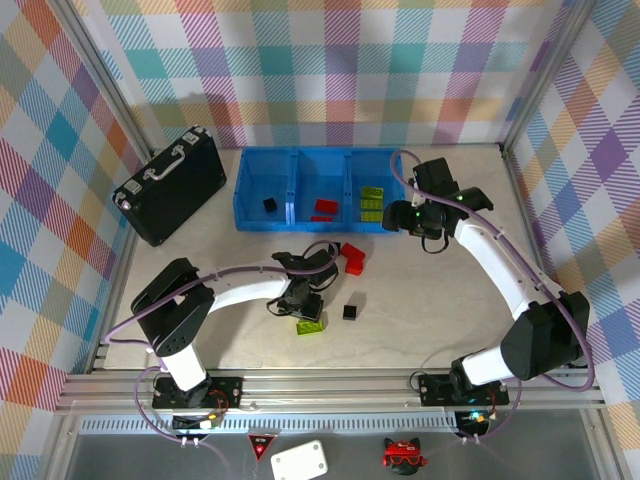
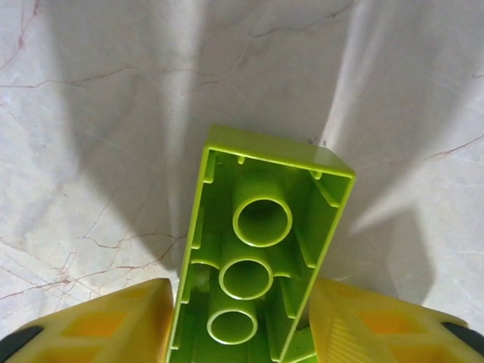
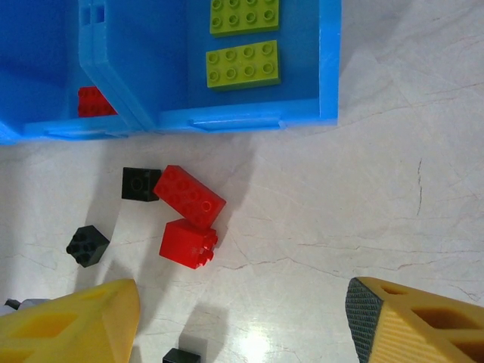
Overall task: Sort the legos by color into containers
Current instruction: Pick up the lego from the middle-left of the table.
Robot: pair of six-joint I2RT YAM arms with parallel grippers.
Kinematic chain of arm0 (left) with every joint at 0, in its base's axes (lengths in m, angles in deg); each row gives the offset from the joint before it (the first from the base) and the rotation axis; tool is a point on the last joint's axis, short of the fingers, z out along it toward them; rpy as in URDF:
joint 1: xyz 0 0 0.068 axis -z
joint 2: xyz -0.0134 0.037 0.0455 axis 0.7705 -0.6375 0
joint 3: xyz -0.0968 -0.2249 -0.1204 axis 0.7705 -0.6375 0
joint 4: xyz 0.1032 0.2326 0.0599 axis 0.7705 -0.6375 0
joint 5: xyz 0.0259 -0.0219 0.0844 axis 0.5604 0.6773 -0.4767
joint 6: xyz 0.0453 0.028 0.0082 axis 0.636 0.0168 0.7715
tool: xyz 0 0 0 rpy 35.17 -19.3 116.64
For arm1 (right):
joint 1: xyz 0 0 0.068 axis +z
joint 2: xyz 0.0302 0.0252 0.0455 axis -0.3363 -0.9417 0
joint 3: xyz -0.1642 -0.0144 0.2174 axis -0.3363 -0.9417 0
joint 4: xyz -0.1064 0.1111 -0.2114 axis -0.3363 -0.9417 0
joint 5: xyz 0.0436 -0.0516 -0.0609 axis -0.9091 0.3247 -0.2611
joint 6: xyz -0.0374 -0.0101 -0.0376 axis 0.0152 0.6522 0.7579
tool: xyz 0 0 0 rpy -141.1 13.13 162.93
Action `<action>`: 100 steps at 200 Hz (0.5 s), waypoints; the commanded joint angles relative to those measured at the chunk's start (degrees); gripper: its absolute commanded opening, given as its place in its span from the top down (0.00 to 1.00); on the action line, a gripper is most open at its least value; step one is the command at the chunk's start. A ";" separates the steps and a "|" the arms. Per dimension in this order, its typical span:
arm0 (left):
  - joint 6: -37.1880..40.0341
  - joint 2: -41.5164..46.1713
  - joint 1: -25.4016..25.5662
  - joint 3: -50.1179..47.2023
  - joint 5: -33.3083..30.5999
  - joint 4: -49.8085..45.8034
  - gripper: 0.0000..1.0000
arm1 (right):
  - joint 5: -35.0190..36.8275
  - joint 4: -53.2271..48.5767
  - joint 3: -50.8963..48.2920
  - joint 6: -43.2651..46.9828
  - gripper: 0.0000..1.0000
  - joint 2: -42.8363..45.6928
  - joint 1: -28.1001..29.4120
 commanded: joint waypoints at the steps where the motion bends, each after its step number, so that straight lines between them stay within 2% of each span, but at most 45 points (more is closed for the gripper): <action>1: 1.51 -0.93 -0.41 1.14 -1.15 -1.43 0.53 | -0.71 -0.59 -0.92 -0.80 0.27 1.73 0.49; 43: 1.71 0.45 -0.42 1.50 -2.51 -1.70 0.64 | -2.44 -0.51 -1.77 -1.62 0.27 2.73 0.54; 71: 2.07 3.37 -0.51 1.53 -4.10 -0.80 0.70 | -6.38 0.54 -3.13 -3.18 0.28 4.05 0.58; 100: 3.34 7.84 -0.60 1.14 -4.10 2.27 0.72 | -13.09 2.64 -5.33 -5.92 0.28 5.45 0.62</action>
